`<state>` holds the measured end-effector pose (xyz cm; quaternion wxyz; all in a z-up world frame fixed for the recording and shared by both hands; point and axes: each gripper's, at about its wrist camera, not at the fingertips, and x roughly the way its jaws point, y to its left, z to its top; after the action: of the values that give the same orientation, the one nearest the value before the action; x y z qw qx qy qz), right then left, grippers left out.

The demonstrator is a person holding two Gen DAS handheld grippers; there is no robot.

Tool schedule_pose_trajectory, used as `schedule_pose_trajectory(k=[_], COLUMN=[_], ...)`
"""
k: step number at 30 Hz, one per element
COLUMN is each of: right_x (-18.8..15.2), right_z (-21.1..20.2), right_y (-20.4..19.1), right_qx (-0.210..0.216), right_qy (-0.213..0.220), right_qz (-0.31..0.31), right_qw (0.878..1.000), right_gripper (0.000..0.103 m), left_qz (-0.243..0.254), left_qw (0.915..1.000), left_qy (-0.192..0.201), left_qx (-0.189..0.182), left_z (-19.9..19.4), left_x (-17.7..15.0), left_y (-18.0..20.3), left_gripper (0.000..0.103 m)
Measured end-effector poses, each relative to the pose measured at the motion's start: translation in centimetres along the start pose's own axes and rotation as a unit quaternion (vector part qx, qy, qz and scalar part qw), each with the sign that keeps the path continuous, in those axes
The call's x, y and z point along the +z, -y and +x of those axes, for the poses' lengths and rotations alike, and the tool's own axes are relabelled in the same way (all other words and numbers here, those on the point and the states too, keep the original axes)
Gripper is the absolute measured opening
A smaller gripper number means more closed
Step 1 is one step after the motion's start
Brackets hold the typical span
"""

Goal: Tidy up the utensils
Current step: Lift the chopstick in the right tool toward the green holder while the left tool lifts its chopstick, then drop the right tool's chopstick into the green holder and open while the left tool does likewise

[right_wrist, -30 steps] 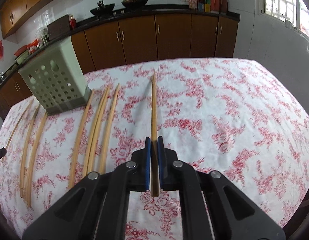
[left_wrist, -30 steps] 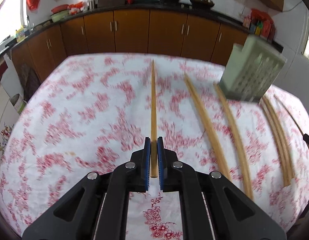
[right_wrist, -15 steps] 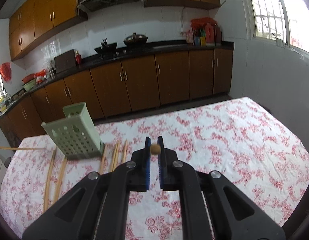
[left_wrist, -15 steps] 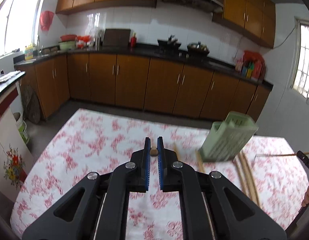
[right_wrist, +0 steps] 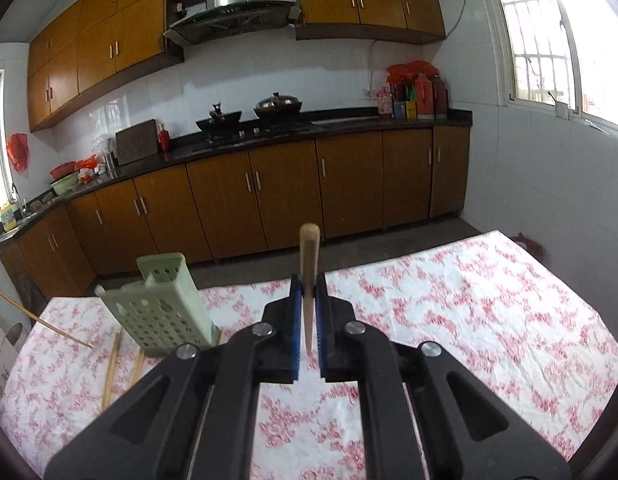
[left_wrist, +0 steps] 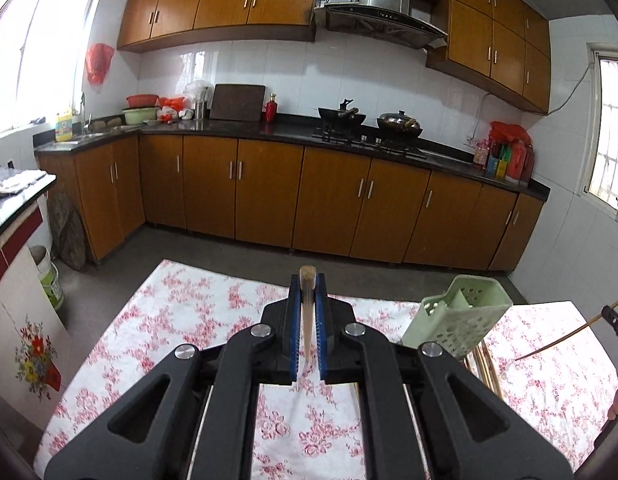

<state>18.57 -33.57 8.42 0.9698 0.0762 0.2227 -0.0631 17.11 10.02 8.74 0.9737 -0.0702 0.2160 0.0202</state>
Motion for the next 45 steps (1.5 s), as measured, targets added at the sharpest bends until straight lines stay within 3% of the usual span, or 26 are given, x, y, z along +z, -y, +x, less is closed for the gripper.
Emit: schedule_pose_trajectory(k=[5,9,16,23,34,41,43,45], right_x=[5.2,9.0,11.6,10.2,6.8,6.3,6.4,6.4], right_z=[-2.3,-3.9,-4.4,-1.8,3.2,2.5,1.8,0.9], right_y=[-1.4,-2.8,-5.7,-8.5,-9.6,-9.0,-8.5,-7.6], right_qx=[0.029,0.071,0.138,0.152,0.138,0.130,0.128,0.121], right_qy=[0.050,0.077,0.083,0.055,-0.001,0.006,0.013,0.023], right_qz=[-0.004,0.008,0.015,-0.002,-0.014,-0.010,-0.006,0.000], right_qw=[0.998,0.994,0.987,0.987,0.990,0.991,0.992,0.992], right_gripper=[0.007,0.008,0.008,0.008,0.008,0.015,0.016,0.019], left_qz=[0.013,0.012,-0.001,-0.005,-0.007,-0.014,-0.016,-0.022], left_qw=[0.9989,0.9960,0.9891,0.9893,0.9924,0.9926,0.9927,0.9928], left_qy=[0.044,0.077,0.110,0.071,-0.013,-0.017,-0.011,0.000], left_qx=[-0.012,-0.044,-0.098,-0.128,-0.122,-0.120,-0.119,-0.117], left_z=[-1.8,-3.4,-4.6,-2.0,3.3,2.8,2.3,1.4], left_x=[4.3,8.0,11.3,9.2,4.7,4.7,5.0,5.3], left_y=[1.5,3.6,7.5,10.2,11.2,10.6,10.4,9.9], left_gripper=[0.007,0.007,0.007,0.007,0.007,0.009,0.012,0.028])
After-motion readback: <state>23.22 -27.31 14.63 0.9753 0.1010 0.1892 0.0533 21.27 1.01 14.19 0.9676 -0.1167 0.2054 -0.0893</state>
